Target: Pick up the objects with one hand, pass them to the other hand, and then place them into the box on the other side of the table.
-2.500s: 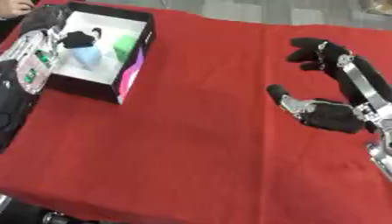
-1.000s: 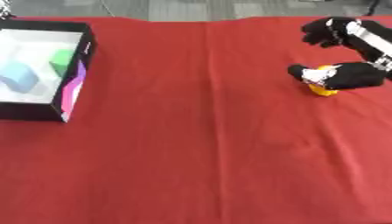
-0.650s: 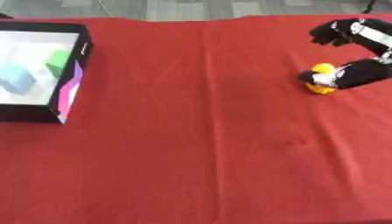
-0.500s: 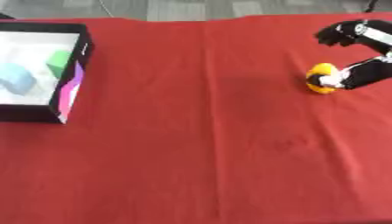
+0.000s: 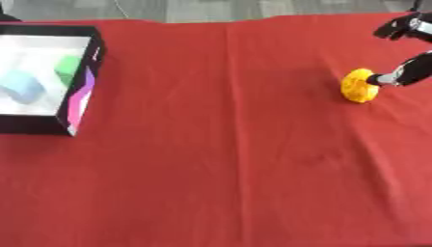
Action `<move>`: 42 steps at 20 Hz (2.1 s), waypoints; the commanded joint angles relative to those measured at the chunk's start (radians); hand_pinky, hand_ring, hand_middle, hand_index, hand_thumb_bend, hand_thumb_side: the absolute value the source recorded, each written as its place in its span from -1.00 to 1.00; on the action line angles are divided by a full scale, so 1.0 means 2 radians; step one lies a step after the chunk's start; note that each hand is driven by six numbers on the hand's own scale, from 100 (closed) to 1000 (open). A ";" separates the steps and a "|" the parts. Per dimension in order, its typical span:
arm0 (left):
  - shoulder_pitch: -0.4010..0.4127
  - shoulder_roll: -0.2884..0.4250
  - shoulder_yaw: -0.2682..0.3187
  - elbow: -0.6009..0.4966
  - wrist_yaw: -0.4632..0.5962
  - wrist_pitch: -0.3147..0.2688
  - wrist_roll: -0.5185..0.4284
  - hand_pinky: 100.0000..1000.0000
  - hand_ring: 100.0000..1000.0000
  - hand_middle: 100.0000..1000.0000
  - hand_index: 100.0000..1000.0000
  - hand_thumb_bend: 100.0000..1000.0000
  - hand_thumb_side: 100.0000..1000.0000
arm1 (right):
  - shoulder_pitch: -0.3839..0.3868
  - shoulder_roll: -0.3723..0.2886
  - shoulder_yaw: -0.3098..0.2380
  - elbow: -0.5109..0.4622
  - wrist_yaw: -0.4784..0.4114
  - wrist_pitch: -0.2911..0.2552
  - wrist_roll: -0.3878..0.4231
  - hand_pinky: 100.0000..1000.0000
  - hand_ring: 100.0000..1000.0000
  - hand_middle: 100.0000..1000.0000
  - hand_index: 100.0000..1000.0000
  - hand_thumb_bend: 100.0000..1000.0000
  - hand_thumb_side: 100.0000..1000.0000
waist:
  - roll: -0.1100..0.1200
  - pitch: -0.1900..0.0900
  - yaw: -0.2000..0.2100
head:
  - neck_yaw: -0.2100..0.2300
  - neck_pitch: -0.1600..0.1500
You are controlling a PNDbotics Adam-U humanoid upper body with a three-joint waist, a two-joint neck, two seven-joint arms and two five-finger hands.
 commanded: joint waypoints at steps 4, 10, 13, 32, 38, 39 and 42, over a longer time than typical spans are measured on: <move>-0.006 0.000 0.002 -0.019 0.007 -0.009 0.005 0.64 0.30 0.41 0.57 -1.00 0.72 | -0.006 -0.020 -0.013 0.047 0.031 -0.013 0.005 0.85 0.72 0.63 0.68 -0.11 -0.78 | 0.004 0.006 0.009 | -0.007 -0.015; -0.010 -0.001 0.004 -0.025 0.009 -0.010 0.008 0.64 0.30 0.41 0.57 -1.00 0.71 | -0.001 -0.012 -0.015 0.076 0.052 -0.022 0.008 0.86 0.73 0.64 0.67 -0.13 -0.78 | 0.004 0.014 0.017 | -0.013 -0.022; -0.012 -0.002 0.003 -0.028 0.011 -0.012 0.009 0.64 0.30 0.41 0.57 -1.00 0.71 | -0.001 -0.007 -0.020 0.094 0.057 -0.022 0.004 0.85 0.72 0.64 0.67 -0.14 -0.80 | 0.004 0.018 0.021 | -0.016 -0.026; -0.010 -0.007 0.007 -0.028 0.013 -0.013 0.020 0.64 0.30 0.40 0.55 -1.00 0.70 | 0.012 0.003 -0.022 0.105 0.027 -0.038 0.014 0.82 0.64 0.45 0.53 -0.43 -1.00 | 0.003 0.026 0.025 | -0.019 -0.024; -0.006 -0.009 0.008 -0.025 0.012 -0.011 0.025 0.64 0.30 0.40 0.55 -1.00 0.69 | 0.023 -0.008 -0.023 0.056 -0.007 -0.048 0.018 0.80 0.58 0.34 0.45 -0.44 -1.00 | 0.001 0.024 0.022 | -0.016 -0.020; -0.006 -0.009 0.009 -0.025 0.012 -0.011 0.026 0.64 0.30 0.39 0.55 -1.00 0.69 | 0.025 -0.009 -0.022 0.051 -0.008 -0.047 0.019 0.80 0.54 0.24 0.38 -0.51 -1.00 | 0.001 0.024 0.022 | -0.016 -0.020; -0.005 -0.010 0.007 -0.026 0.011 -0.011 0.026 0.64 0.30 0.39 0.55 -1.00 0.69 | 0.026 -0.009 -0.020 0.042 -0.009 -0.042 0.014 0.78 0.46 0.00 0.20 -0.70 -1.00 | 0.001 0.024 0.023 | -0.016 -0.020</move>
